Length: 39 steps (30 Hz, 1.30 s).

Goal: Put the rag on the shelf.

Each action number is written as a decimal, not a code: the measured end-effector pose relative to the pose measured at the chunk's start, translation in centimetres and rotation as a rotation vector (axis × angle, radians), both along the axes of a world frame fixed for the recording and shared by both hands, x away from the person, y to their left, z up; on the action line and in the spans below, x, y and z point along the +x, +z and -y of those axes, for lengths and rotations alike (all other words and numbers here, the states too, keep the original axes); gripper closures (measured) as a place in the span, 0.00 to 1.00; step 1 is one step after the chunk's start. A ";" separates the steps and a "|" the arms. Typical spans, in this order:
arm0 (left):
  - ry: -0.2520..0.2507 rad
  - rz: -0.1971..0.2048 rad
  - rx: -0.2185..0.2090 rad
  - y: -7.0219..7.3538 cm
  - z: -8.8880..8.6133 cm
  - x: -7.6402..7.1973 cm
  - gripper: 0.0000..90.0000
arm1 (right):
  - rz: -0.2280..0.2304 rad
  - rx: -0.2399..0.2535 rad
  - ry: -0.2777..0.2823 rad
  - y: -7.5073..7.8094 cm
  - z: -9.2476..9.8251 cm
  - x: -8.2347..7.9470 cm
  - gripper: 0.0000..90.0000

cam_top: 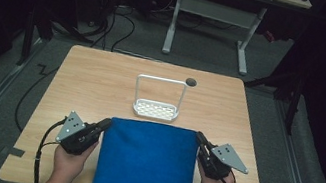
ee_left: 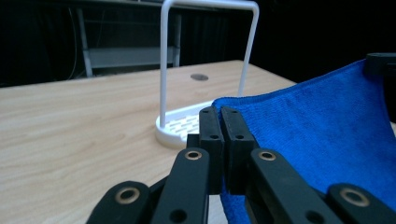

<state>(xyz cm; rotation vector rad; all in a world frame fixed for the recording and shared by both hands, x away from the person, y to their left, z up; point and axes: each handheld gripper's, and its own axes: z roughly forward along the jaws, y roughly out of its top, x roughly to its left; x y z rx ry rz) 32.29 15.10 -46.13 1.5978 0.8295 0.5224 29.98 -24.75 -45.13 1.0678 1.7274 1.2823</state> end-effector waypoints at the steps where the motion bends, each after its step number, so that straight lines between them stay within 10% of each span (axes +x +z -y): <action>1: 0.001 0.012 -0.001 0.4 0.0 -0.1 0.98 | 0.013 0.002 0.000 0.3 0.0 -0.1 0.98; 28: 0.038 0.266 -0.094 8.8 -0.3 -1.3 0.99 | 0.301 0.099 0.024 9.1 -0.7 -1.3 0.99; 39: 0.021 0.309 -0.093 11.1 0.2 -0.5 0.99 | 0.346 0.122 0.031 11.3 -0.6 -0.8 0.99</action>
